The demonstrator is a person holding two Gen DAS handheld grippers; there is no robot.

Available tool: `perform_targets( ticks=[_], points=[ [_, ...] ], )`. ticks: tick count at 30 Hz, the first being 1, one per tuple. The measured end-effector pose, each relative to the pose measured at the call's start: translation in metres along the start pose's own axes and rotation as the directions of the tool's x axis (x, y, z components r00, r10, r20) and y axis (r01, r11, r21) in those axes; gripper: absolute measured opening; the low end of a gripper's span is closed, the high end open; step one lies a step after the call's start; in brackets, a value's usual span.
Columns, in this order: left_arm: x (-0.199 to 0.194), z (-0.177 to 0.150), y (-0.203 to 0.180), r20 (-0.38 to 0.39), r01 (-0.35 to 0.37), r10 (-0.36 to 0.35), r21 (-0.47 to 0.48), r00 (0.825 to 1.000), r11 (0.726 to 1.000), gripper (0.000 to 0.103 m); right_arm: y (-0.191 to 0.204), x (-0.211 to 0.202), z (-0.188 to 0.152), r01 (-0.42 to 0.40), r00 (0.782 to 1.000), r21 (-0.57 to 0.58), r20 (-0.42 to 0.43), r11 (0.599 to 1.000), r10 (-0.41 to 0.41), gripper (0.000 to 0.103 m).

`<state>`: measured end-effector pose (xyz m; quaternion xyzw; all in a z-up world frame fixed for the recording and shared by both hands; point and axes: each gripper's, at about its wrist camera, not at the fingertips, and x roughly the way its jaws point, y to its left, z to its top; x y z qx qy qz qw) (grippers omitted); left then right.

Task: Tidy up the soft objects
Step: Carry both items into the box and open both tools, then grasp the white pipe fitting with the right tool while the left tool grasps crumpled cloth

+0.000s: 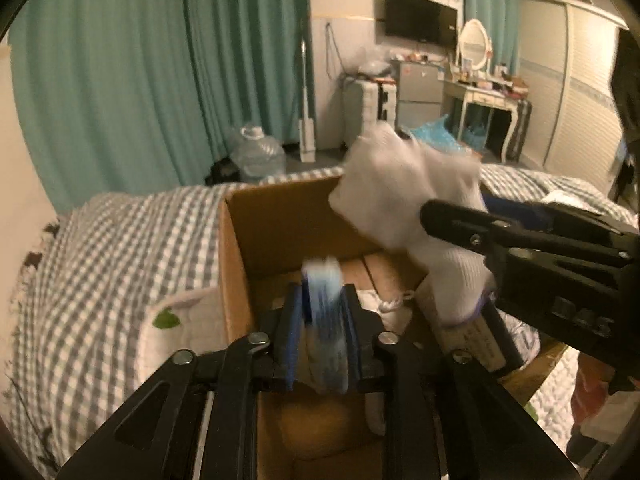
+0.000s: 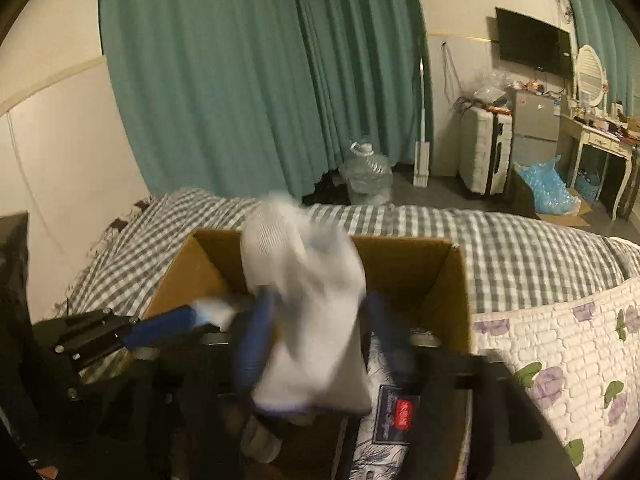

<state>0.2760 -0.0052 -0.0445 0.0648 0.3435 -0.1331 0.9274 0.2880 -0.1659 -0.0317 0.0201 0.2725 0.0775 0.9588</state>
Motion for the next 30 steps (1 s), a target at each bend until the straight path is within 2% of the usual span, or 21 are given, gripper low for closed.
perform_targets(
  ticks=[1, 3, 6, 8, 10, 12, 16, 19, 21, 24, 27, 28, 30],
  points=[
    [0.001, 0.000, 0.000, -0.007, -0.008, 0.008, -0.005, 1.000, 1.000, 0.045, -0.001, -0.005, 0.000, 0.002, 1.000, 0.006, 0.017, 1.000, -0.002, 0.078],
    [-0.005, 0.000, -0.004, 0.010, -0.037, 0.037, 0.009, 0.999, 0.999, 0.056, -0.003, -0.019, 0.003, 0.000, 0.999, 0.016, 0.040, 1.000, -0.001, 0.078],
    [-0.029, 0.002, -0.015, 0.075, -0.095, 0.091, 0.045, 0.993, 0.994, 0.058, -0.005, -0.045, 0.007, 0.025, 0.998, 0.008, 0.065, 1.000, -0.025, 0.078],
    [-0.046, 0.004, -0.014, 0.100, -0.095, 0.090, 0.045, 0.991, 0.994, 0.058, -0.004, -0.071, 0.012, 0.044, 0.995, -0.002, 0.086, 0.999, -0.043, 0.083],
    [-0.074, 0.008, -0.014, 0.133, -0.087, 0.081, 0.036, 0.988, 0.996, 0.058, -0.002, -0.103, 0.017, 0.066, 0.991, -0.011, 0.116, 0.998, -0.064, 0.087],
    [-0.105, 0.013, -0.016, 0.177, -0.089, 0.083, 0.027, 0.981, 0.996, 0.072, 0.004, -0.136, 0.022, 0.087, 0.986, -0.030, 0.144, 0.996, -0.082, 0.091],
    [-0.178, 0.021, -0.016, 0.286, -0.094, 0.093, -0.011, 0.954, 0.996, 0.075, 0.019, -0.202, 0.026, 0.137, 0.972, -0.074, 0.202, 0.988, -0.120, 0.097],
    [-0.226, 0.020, -0.011, 0.338, -0.067, 0.077, -0.041, 0.938, 0.997, 0.077, 0.032, -0.243, 0.023, 0.158, 0.965, -0.090, 0.223, 0.983, -0.135, 0.099],
    [-0.251, 0.018, -0.008, 0.350, -0.064, 0.082, -0.061, 0.933, 0.996, 0.077, 0.042, -0.265, 0.018, 0.145, 0.968, -0.101, 0.222, 0.984, -0.120, 0.099],
    [-0.285, 0.005, -0.007, 0.383, -0.071, 0.080, -0.038, 0.920, 0.997, 0.077, 0.054, -0.285, 0.005, 0.117, 0.974, -0.129, 0.209, 0.985, -0.088, 0.099],
    [-0.302, -0.013, -0.011, 0.402, -0.177, 0.176, -0.035, 0.899, 0.984, 0.077, 0.067, -0.297, -0.021, 0.123, 0.975, -0.158, 0.203, 0.980, -0.090, 0.099],
    [-0.304, -0.020, -0.011, 0.397, -0.183, 0.178, -0.024, 0.900, 0.983, 0.077, 0.070, -0.297, -0.030, 0.126, 0.976, -0.158, 0.196, 0.979, -0.094, 0.099],
    [-0.301, -0.035, -0.010, 0.367, -0.171, 0.166, -0.020, 0.915, 0.985, 0.077, 0.074, -0.293, -0.050, 0.116, 0.981, -0.155, 0.173, 0.981, -0.089, 0.099]
  ],
)
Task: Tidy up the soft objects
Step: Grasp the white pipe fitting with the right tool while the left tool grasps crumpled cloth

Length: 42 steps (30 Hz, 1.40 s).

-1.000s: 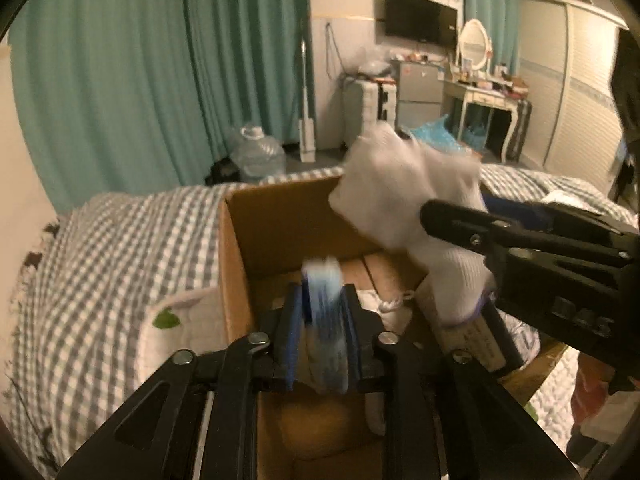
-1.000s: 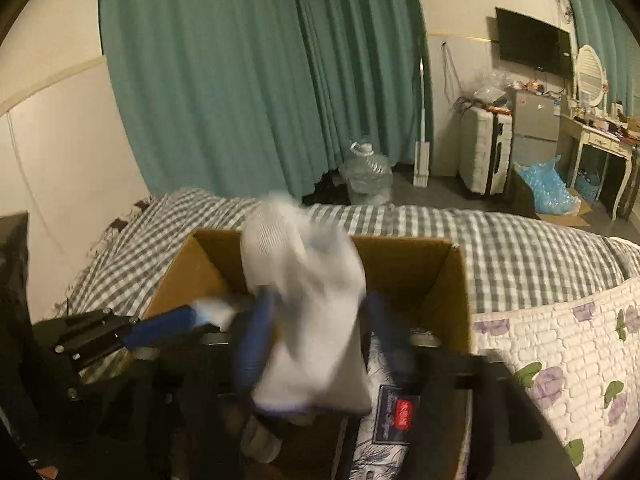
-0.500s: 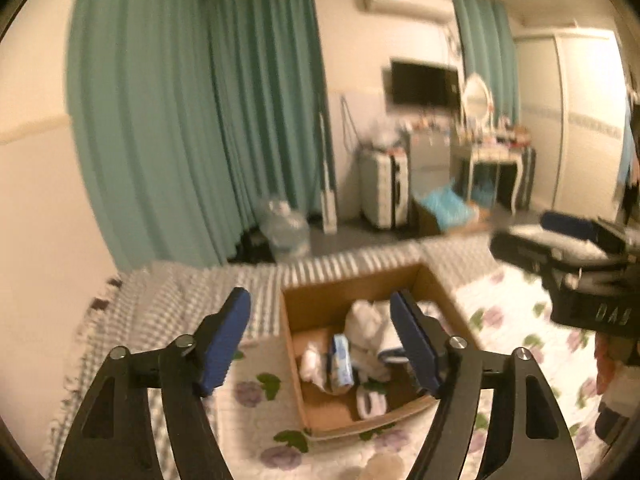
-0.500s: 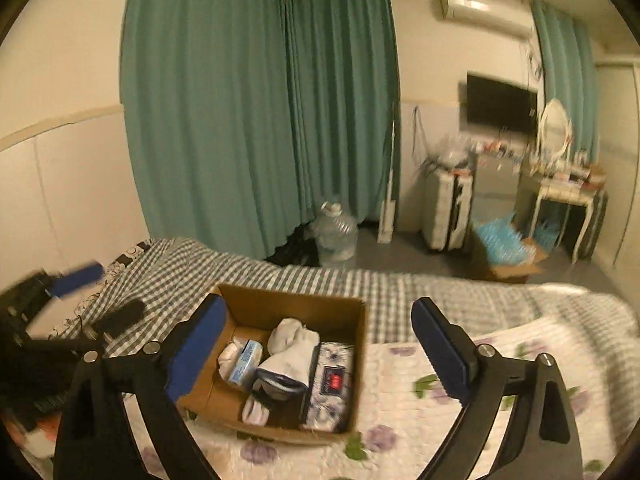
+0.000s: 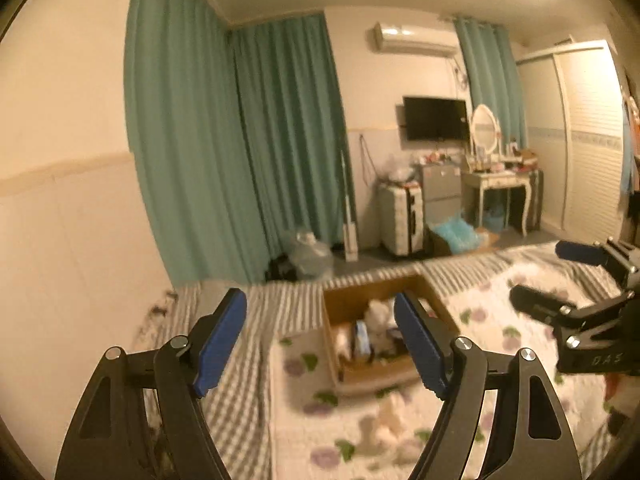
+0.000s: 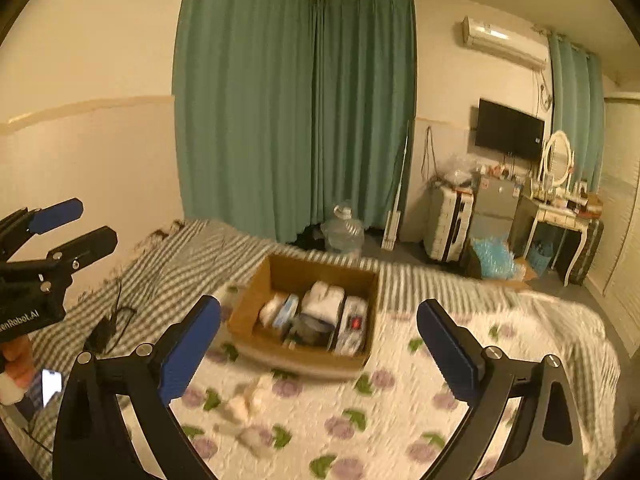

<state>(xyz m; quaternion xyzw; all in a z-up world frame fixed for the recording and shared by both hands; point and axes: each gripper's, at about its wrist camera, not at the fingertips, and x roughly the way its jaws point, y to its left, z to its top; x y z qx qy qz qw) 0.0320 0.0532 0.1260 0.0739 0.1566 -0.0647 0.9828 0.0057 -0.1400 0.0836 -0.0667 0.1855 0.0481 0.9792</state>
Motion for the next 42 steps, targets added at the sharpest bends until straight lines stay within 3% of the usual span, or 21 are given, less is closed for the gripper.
perform_targets(
  ticks=[6, 11, 15, 19, 23, 27, 30, 31, 32, 38, 42],
  points=[
    [0.020, -0.052, 0.002, -0.139, 0.050, -0.058, -0.059, 0.989, 0.997, 0.077, 0.024, 0.034, -0.076, -0.037, 0.991, -0.008, -0.130, 0.999, 0.036, 0.099],
    [0.042, -0.103, -0.011, -0.231, 0.031, -0.045, -0.063, 0.972, 0.998, 0.077, 0.031, 0.078, -0.127, -0.104, 0.971, 0.035, -0.213, 0.994, 0.109, 0.099],
    [0.057, -0.139, -0.010, -0.287, 0.049, -0.074, -0.093, 0.955, 0.994, 0.077, 0.037, 0.115, -0.158, -0.145, 0.945, 0.026, -0.293, 0.989, 0.146, 0.099],
    [0.078, -0.166, -0.009, -0.377, 0.031, -0.066, -0.098, 0.924, 0.995, 0.077, 0.042, 0.146, -0.177, -0.178, 0.912, 0.038, -0.369, 0.983, 0.179, 0.098],
    [0.098, -0.187, -0.003, -0.446, 0.016, -0.076, -0.136, 0.892, 0.991, 0.077, 0.052, 0.167, -0.192, -0.220, 0.878, 0.044, -0.428, 0.975, 0.217, 0.087],
    [0.107, -0.200, -0.004, -0.473, 0.016, -0.072, -0.122, 0.878, 0.992, 0.077, 0.058, 0.184, -0.204, -0.265, 0.835, 0.048, -0.488, 0.963, 0.254, 0.060],
    [0.110, -0.207, -0.006, -0.489, 0.026, -0.084, -0.125, 0.868, 0.992, 0.077, 0.062, 0.184, -0.207, -0.288, 0.827, 0.034, -0.495, 0.957, 0.267, 0.040],
    [0.110, -0.208, -0.006, -0.491, 0.037, -0.097, -0.131, 0.866, 0.991, 0.077, 0.063, 0.183, -0.207, -0.296, 0.824, 0.029, -0.497, 0.955, 0.270, 0.030],
    [0.109, -0.208, -0.007, -0.483, 0.047, -0.105, -0.131, 0.869, 0.990, 0.077, 0.063, 0.181, -0.207, -0.300, 0.823, 0.025, -0.498, 0.954, 0.272, 0.028],
    [0.098, -0.200, -0.015, -0.436, 0.050, -0.077, -0.072, 0.897, 0.996, 0.077, 0.058, 0.151, -0.203, -0.320, 0.825, 0.013, -0.488, 0.947, 0.285, 0.026],
    [0.092, -0.190, -0.021, -0.401, 0.067, -0.081, -0.051, 0.912, 0.996, 0.077, 0.035, 0.126, -0.188, -0.273, 0.864, 0.030, -0.431, 0.962, 0.259, 0.026]
  ],
)
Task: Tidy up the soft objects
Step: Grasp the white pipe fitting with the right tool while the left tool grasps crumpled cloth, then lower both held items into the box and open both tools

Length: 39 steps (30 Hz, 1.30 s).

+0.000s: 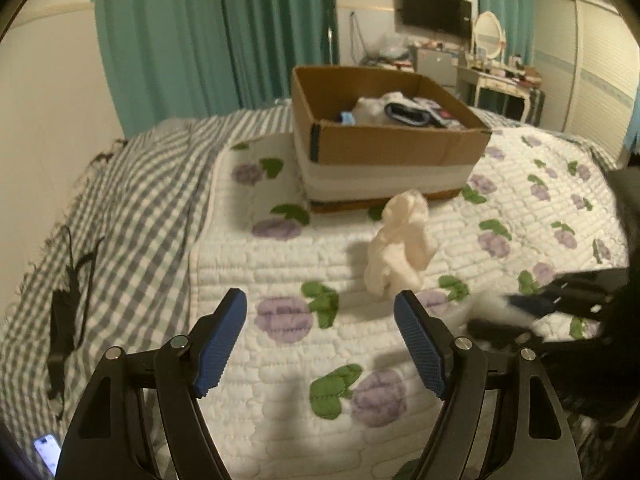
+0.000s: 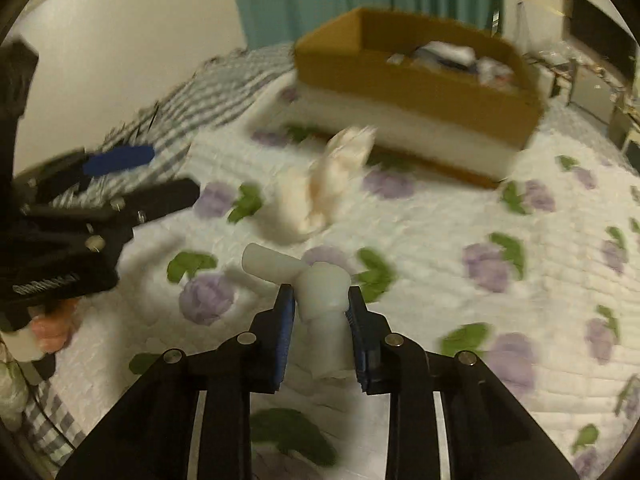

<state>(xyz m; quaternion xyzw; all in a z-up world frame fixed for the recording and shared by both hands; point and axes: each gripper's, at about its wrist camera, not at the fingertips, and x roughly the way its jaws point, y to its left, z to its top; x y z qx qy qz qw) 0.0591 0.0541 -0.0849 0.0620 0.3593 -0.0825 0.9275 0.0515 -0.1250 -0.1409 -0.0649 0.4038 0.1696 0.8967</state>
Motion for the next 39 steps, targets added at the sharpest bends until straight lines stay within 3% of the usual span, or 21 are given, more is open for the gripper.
perform_targets(
  ticks=[8, 10, 16, 17, 21, 23, 26, 33, 39],
  points=[
    [0.028, 0.020, -0.026, -0.045, 0.081, -0.082, -0.031, 0.996, 0.996, 0.077, -0.059, -0.032, 0.024, 0.073, 0.990, 0.115, 0.113, 0.991, -0.087, 0.026],
    [0.040, 0.025, -0.034, -0.061, 0.108, -0.110, -0.035, 0.992, 0.994, 0.077, -0.067, -0.030, 0.027, 0.079, 0.989, 0.127, 0.116, 0.989, -0.094, 0.026],
    [0.088, 0.026, -0.051, -0.134, 0.098, -0.102, -0.036, 0.986, 0.995, 0.074, -0.088, -0.007, 0.028, 0.077, 0.992, 0.154, 0.090, 0.985, -0.092, 0.026],
    [0.096, 0.025, -0.050, -0.147, 0.092, -0.098, -0.046, 0.984, 0.995, 0.072, -0.090, -0.005, 0.026, 0.075, 0.992, 0.157, 0.087, 0.985, -0.089, 0.026],
    [0.112, 0.021, -0.044, -0.173, 0.098, -0.111, -0.080, 0.979, 0.992, 0.035, -0.096, 0.000, 0.022, 0.079, 0.993, 0.163, 0.073, 0.983, -0.092, 0.026],
    [0.109, 0.021, -0.042, -0.164, 0.117, -0.129, -0.085, 0.978, 0.990, 0.027, -0.098, 0.001, 0.019, 0.078, 0.994, 0.169, 0.065, 0.982, -0.090, 0.026],
    [0.100, 0.020, -0.039, -0.147, 0.135, -0.146, -0.084, 0.978, 0.987, 0.024, -0.096, 0.000, 0.017, 0.090, 0.993, 0.166, 0.062, 0.982, -0.102, 0.026],
    [0.049, 0.025, -0.033, -0.068, 0.156, -0.160, -0.067, 0.985, 0.986, 0.024, -0.084, -0.025, 0.016, 0.111, 0.986, 0.185, 0.102, 0.976, -0.131, 0.026],
    [0.000, 0.056, -0.021, 0.030, 0.157, -0.156, -0.038, 0.987, 0.987, 0.024, -0.058, -0.067, 0.044, 0.139, 0.967, 0.140, 0.196, 0.980, -0.165, 0.026]
  ],
)
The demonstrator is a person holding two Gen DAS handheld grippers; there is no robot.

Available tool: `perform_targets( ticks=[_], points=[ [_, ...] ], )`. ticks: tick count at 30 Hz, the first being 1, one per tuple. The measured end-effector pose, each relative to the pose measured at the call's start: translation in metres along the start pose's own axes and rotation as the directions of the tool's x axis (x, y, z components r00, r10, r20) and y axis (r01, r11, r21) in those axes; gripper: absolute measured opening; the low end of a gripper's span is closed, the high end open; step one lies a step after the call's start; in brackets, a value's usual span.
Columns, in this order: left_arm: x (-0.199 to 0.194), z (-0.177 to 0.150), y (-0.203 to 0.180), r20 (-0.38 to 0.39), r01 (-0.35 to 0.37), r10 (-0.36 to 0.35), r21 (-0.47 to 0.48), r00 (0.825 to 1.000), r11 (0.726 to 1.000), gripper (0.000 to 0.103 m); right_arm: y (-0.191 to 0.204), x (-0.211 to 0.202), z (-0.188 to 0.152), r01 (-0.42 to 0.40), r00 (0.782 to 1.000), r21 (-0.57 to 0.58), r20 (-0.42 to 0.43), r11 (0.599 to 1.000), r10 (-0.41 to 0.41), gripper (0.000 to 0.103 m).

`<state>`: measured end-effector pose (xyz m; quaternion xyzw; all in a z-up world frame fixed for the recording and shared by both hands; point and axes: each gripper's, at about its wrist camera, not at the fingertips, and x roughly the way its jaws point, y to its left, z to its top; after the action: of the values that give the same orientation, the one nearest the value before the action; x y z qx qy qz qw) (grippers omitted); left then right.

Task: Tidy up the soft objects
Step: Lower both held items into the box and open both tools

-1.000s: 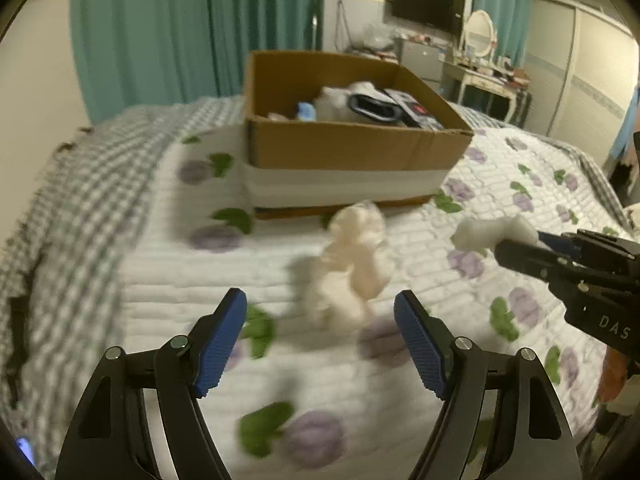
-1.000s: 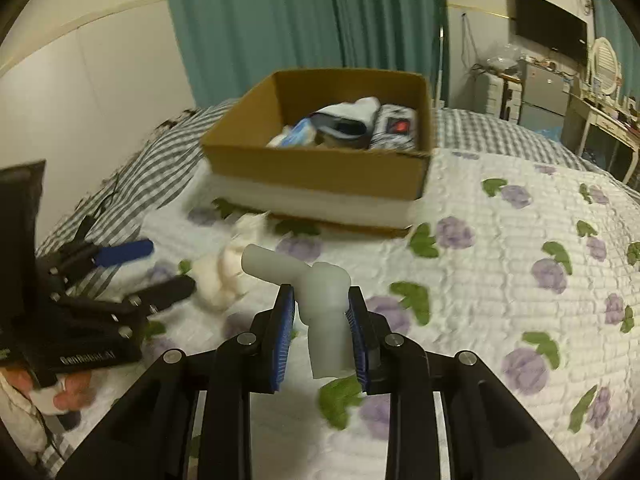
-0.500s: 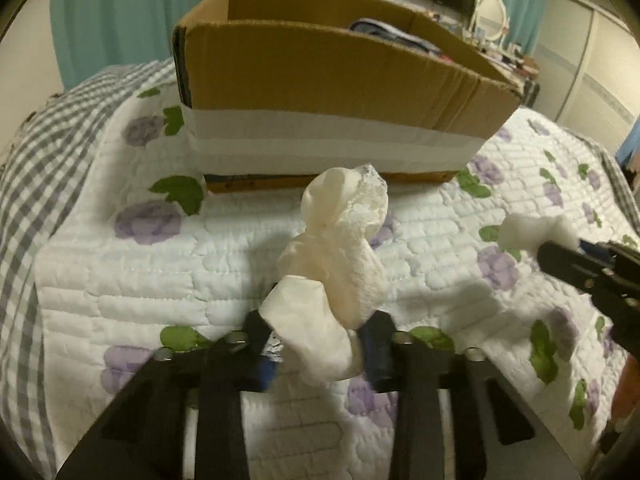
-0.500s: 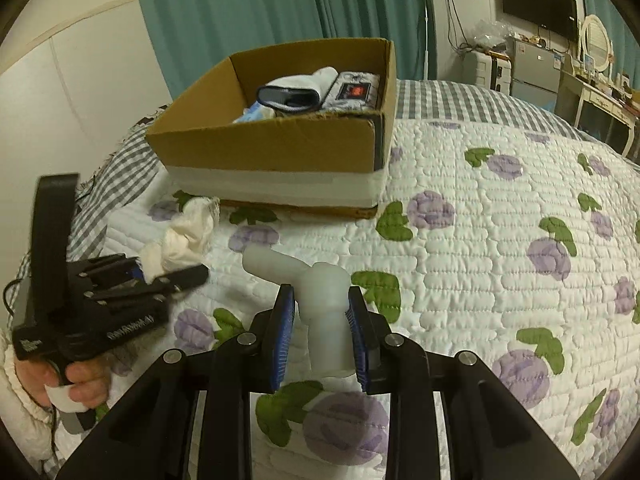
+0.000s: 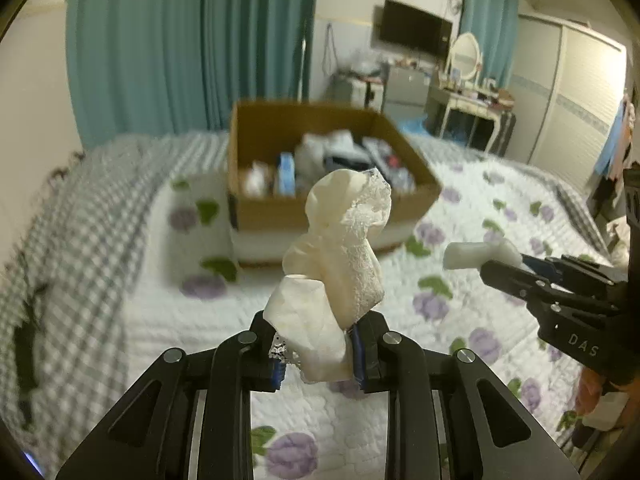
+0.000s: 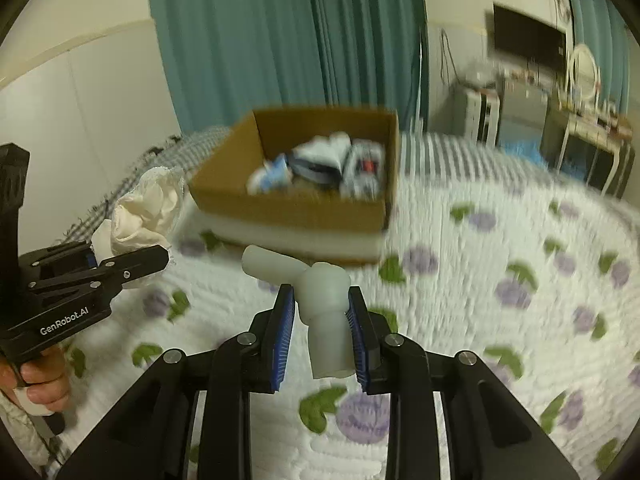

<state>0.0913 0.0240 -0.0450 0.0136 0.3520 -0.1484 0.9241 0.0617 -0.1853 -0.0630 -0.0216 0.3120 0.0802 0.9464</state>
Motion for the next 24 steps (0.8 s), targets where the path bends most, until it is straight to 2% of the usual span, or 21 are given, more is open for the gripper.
perform_targets(
  ticks=[4, 9, 13, 18, 24],
  points=[
    [-0.022, 0.029, -0.005, 0.064, 0.013, -0.014, 0.014, 0.998, 1.000, 0.024, 0.012, -0.020, 0.036, 0.008, 0.997, -0.040, 0.074, 0.999, -0.005, 0.026],
    [-0.025, 0.064, -0.008, 0.120, 0.006, -0.011, 0.037, 0.993, 0.999, 0.024, 0.012, -0.012, 0.078, 0.009, 0.993, -0.059, 0.114, 0.998, -0.002, 0.026],
    [0.003, 0.088, -0.004, 0.118, -0.020, 0.015, 0.044, 0.993, 0.999, 0.024, 0.004, 0.019, 0.106, -0.006, 0.993, -0.043, 0.121, 0.999, 0.011, 0.026],
    [0.057, 0.108, 0.009, 0.058, -0.058, 0.056, 0.023, 0.997, 0.998, 0.027, -0.008, 0.064, 0.121, -0.031, 0.995, -0.017, 0.095, 0.999, 0.032, 0.026],
    [0.105, 0.118, 0.023, 0.020, -0.045, 0.045, 0.029, 0.999, 0.999, 0.029, -0.024, 0.119, 0.134, -0.058, 0.995, 0.000, 0.077, 0.998, 0.057, 0.026]
  ],
)
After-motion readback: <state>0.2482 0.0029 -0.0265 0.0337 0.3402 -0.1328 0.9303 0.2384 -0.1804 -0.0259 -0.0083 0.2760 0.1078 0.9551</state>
